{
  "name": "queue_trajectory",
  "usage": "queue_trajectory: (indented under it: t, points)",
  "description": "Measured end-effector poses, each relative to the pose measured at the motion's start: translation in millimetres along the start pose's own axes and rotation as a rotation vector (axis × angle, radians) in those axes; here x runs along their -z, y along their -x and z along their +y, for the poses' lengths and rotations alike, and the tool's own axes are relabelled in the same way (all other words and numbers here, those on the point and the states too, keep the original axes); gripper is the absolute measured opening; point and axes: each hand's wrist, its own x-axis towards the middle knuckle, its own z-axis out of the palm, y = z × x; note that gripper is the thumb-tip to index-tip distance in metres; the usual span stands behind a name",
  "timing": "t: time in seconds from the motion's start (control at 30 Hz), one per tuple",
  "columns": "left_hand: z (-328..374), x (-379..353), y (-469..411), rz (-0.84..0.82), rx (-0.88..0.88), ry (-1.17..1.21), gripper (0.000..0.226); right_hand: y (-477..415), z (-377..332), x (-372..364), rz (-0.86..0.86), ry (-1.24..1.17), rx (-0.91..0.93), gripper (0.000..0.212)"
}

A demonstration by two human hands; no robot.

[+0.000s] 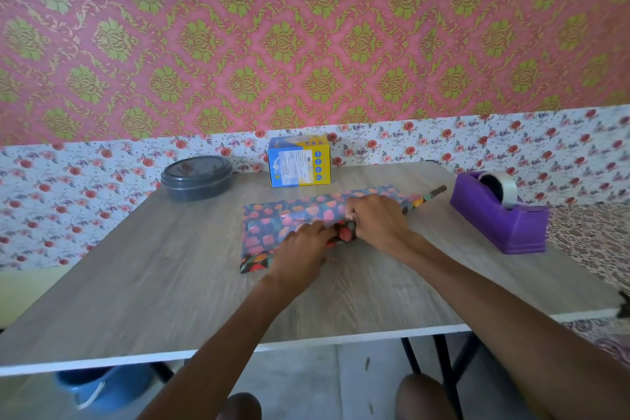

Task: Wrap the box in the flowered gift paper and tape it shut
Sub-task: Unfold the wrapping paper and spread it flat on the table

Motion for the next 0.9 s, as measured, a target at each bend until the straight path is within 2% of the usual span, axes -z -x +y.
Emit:
queue_trajectory:
  t: [0.1, 0.23, 0.4, 0.63, 0.73, 0.8, 0.9]
  points:
    - [-2.0, 5.9, 2.2, 0.111, 0.025, -0.062, 0.041, -2.4, -4.1, 0.1, 0.040, 0.010, 0.037, 0.036]
    - [-6.6, 12.7, 7.8, 0.153, -0.028, -0.091, 0.052, -0.3, -7.1, 2.2, -0.013, 0.113, 0.016, 0.032]
    - [1.0, 16.5, 12.0, 0.141, -0.216, -0.122, 0.038, 2.9, -5.6, 6.8, -0.003, 0.063, -0.093, 0.029]
    - [9.0, 21.6, 13.2, 0.152, -0.240, -0.129, 0.026, -4.4, -9.4, 14.7, 0.045, 0.060, -0.170, 0.024]
    - [7.7, 23.7, 17.6, 0.153, -0.223, -0.123, 0.030, -3.8, -9.5, 14.4, 0.068, 0.001, -0.207, 0.021]
    - [3.0, 21.3, 19.0, 0.109, -0.181, -0.109, 0.040, -2.8, -9.5, 12.2, 0.057, -0.071, -0.214, 0.020]
    - [-9.5, 19.2, 18.9, 0.078, -0.072, -0.105, 0.047, -4.6, -3.2, 6.6, 0.027, -0.326, -0.211, 0.013]
